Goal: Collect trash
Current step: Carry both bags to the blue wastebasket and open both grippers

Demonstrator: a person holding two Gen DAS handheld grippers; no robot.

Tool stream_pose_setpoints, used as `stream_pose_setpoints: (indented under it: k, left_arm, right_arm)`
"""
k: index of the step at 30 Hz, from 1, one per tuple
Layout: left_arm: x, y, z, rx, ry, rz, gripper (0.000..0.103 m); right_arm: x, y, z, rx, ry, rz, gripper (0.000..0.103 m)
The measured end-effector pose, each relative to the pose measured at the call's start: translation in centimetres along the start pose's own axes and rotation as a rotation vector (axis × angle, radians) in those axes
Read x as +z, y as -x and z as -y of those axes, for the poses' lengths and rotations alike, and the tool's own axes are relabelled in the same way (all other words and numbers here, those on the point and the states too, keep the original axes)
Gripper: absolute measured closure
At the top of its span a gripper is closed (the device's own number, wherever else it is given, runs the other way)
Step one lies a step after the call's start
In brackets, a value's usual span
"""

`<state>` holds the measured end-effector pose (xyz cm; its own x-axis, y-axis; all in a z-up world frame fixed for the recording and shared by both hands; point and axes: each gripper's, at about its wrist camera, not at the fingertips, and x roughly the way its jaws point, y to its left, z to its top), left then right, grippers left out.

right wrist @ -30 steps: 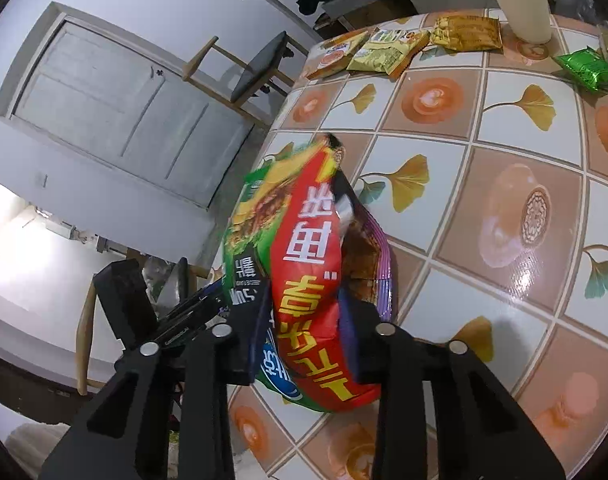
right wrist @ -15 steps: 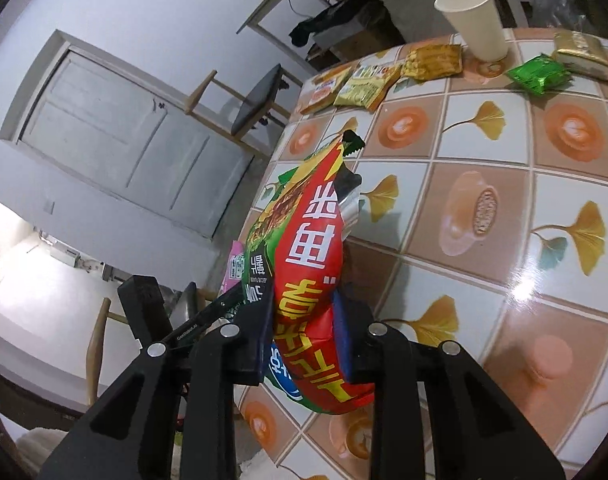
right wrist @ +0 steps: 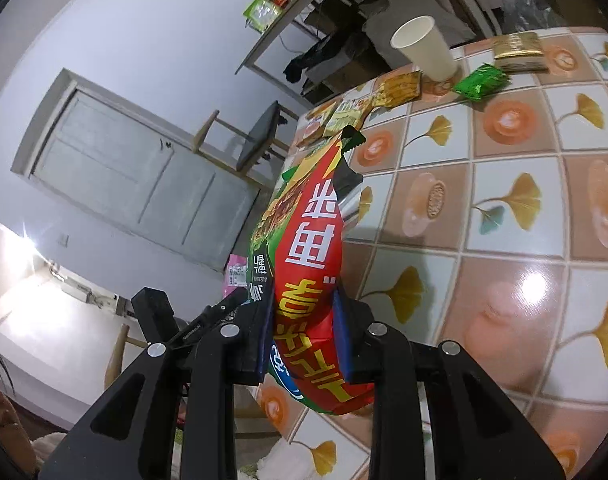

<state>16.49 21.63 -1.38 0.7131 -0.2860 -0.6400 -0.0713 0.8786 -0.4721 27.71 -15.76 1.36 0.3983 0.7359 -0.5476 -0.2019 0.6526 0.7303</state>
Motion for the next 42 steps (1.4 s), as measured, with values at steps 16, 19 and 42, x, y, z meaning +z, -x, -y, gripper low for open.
stream_pose_setpoints:
  k: [16,19,42]
  left_arm:
    - [-0.7,3.4,8.1,-0.087,-0.111,0.013,0.075]
    - [-1.4,3.9,10.6,-0.126,-0.143,0.005,0.075]
    - [-13.7,-3.0,39.9,-0.526,-0.532,-0.288,0.075]
  right_arm:
    - [-4.2,12.7,1.4,0.028,-0.041,0.211,0.077]
    - [-5.8,16.0,2.2,0.031,-0.062,0.273,0.077]
    - [-31.1,43.0,16.3,-0.283,-0.533,0.855,0.077]
